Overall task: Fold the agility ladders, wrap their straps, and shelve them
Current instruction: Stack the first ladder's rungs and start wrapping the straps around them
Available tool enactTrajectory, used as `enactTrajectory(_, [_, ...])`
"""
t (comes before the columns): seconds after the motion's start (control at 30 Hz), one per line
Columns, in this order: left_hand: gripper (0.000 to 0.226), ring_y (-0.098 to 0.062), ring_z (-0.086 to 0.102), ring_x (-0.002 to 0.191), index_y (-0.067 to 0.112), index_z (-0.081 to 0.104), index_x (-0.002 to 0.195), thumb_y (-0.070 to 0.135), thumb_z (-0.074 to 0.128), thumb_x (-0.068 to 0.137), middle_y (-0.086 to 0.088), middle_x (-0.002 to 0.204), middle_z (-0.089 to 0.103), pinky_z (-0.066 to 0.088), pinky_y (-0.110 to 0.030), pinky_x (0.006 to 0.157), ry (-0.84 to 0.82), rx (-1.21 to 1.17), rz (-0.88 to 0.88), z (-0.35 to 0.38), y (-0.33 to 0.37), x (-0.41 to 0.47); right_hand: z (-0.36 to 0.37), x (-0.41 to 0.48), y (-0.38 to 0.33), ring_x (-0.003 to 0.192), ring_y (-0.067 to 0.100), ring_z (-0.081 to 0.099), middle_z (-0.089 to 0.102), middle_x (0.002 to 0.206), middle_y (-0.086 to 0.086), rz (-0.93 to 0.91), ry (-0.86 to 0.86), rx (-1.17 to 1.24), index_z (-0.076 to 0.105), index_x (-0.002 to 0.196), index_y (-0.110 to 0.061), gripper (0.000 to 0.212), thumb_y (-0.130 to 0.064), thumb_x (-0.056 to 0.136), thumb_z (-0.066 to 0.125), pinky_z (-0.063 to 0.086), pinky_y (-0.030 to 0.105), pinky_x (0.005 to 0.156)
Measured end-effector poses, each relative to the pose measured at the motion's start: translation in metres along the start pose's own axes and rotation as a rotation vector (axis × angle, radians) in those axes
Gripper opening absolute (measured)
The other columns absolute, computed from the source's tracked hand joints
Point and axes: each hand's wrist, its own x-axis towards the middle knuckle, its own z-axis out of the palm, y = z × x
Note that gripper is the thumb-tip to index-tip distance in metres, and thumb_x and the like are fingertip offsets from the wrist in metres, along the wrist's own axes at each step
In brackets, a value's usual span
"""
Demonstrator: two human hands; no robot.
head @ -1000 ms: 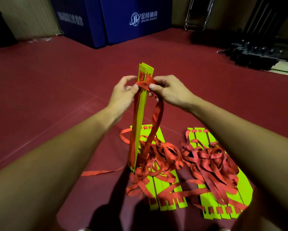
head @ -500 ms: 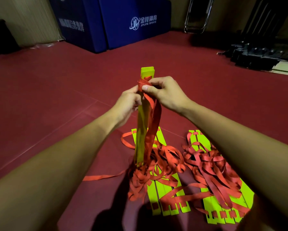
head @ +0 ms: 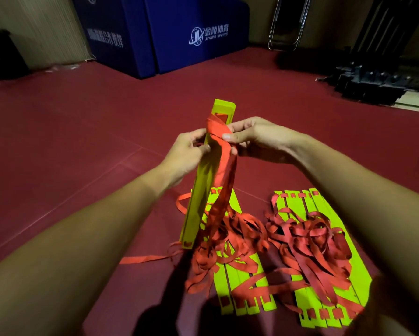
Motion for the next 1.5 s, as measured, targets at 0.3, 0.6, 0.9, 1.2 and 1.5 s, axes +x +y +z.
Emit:
enactTrajectory(0.3, [0.028, -0.008, 0.064, 0.077, 0.013, 0.049, 0.11, -0.012, 0.049, 0.096, -0.005, 0.09, 0.068, 0.054, -0.025, 0.072, 0.055, -0.098, 0.001, -0.007, 0.002, 0.004, 0.013, 0.017, 0.002, 0.052, 0.011, 0.051, 0.059, 0.064, 0.001, -0.102, 0.462, -0.444, 0.06, 0.093, -0.007, 0.013, -0.018, 0.093, 0.067, 0.039, 0.023, 0.049])
enactTrajectory(0.6, [0.04, -0.013, 0.061, 0.075, 0.018, 0.051, 0.116, -0.012, 0.051, 0.089, -0.023, 0.101, 0.07, 0.045, -0.02, 0.059, -0.017, -0.03, -0.027, -0.008, 0.014, -0.003, 0.018, 0.018, 0.004, 0.054, 0.012, 0.052, 0.061, 0.06, -0.005, -0.155, 0.436, -0.597, 0.057, 0.068, -0.018, 0.031, -0.023, 0.098, 0.057, 0.039, 0.027, 0.057])
enactTrajectory(0.9, [0.056, 0.001, 0.066, 0.096, 0.041, 0.053, 0.129, 0.054, 0.073, 0.079, 0.02, 0.108, 0.072, 0.05, -0.031, 0.089, -0.1, 0.281, 0.022, -0.013, 0.01, -0.009, 0.021, 0.02, 0.006, 0.044, 0.001, 0.055, 0.062, 0.054, -0.007, -0.189, 0.606, -0.74, 0.054, 0.062, -0.016, 0.034, -0.024, 0.094, 0.059, 0.038, 0.014, 0.051])
enactTrajectory(1.2, [0.054, -0.015, 0.072, 0.087, 0.031, 0.057, 0.112, 0.049, 0.072, 0.062, 0.01, 0.093, 0.075, 0.057, -0.041, 0.084, 0.096, 0.486, 0.034, -0.011, 0.01, -0.008, 0.024, 0.022, 0.007, 0.051, -0.002, 0.049, 0.062, 0.062, -0.009, -0.27, 0.42, -0.62, 0.06, 0.072, -0.019, 0.029, -0.024, 0.099, 0.054, 0.037, 0.023, 0.059])
enactTrajectory(1.5, [0.046, -0.018, 0.067, 0.092, 0.031, 0.063, 0.115, 0.018, 0.078, 0.073, -0.008, 0.104, 0.074, 0.055, -0.038, 0.077, -0.066, 0.212, 0.026, -0.021, 0.011, -0.009, 0.018, 0.017, 0.007, 0.057, 0.008, 0.049, 0.063, 0.073, 0.004, -0.153, 0.283, -0.282, 0.052, 0.121, 0.0, 0.023, -0.011, 0.101, 0.053, 0.042, 0.019, 0.06])
